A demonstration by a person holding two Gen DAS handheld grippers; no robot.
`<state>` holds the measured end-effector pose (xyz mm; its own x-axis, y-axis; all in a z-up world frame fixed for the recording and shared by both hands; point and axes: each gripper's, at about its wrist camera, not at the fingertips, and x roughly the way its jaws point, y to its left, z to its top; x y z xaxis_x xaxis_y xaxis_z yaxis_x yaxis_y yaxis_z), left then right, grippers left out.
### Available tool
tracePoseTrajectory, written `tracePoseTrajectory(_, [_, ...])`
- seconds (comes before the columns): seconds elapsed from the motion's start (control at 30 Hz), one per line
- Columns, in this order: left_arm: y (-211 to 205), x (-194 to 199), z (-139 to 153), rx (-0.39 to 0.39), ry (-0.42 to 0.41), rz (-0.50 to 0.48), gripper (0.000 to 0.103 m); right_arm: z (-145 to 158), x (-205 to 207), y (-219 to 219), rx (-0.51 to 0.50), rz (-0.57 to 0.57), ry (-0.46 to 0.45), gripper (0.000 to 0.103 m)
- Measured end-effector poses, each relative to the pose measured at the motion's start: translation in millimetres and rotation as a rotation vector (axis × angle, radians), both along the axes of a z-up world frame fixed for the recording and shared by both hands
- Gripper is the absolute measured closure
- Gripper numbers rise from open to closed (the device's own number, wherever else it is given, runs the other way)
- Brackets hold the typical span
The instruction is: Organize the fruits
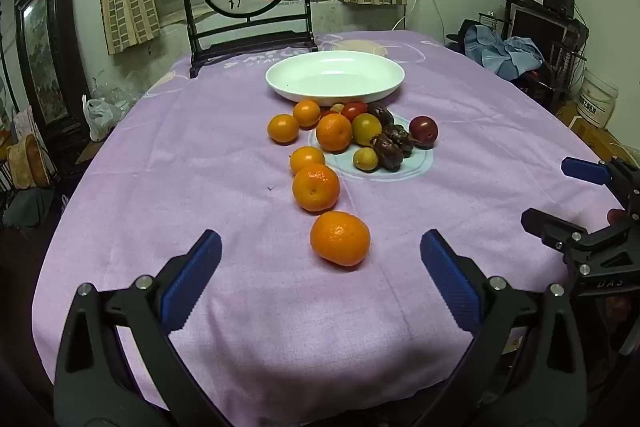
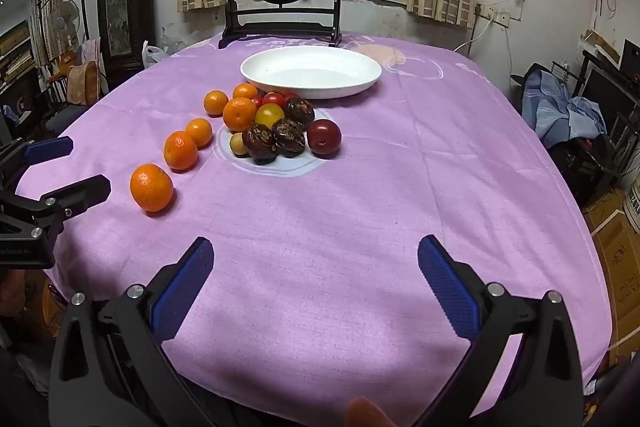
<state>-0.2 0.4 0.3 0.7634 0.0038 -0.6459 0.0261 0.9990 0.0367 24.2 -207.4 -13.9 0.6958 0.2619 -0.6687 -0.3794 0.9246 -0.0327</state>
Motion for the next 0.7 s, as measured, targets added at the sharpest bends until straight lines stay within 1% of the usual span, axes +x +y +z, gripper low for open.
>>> tracePoseTrajectory(0.1, [4.0,2.3,0.1,-0.001,0.001,0.011,0.002,2.0,-0.6,0.0,0.002,0.000,0.002,0.001])
tracePoseTrajectory(0.27, [20.0,14.9,-3.9,-0.014,0.031,0.039,0.002,0.1,-1.2,1.3,-0.010,0.000,0.000,0.001])
tracePoseTrajectory(0.3, [12.9,3.3,0.0,0.010,0.004,0.027,0.002,-0.7,-0.5,0.8,-0.010,0.002,0.002,0.001])
tracePoseTrajectory(0.33, [2.4,-0.7,1.2,0.033,0.000,0.016,0.002,-1.0,-0.7,0.3,-0.009,0.002,0.003,0.001])
tracePoseTrajectory(0.53, [-1.8,-1.0,2.6,0.034,-0.003,0.014,0.002,0.9,-0.2,2.4,-0.009,0.005,0.011,0.001])
tracePoseTrajectory(0.7, [3.5,-2.1,1.8,0.023,0.005,0.021,0.002,0.0,-0.6,2.0,-0.009,0.005,0.012,0.001])
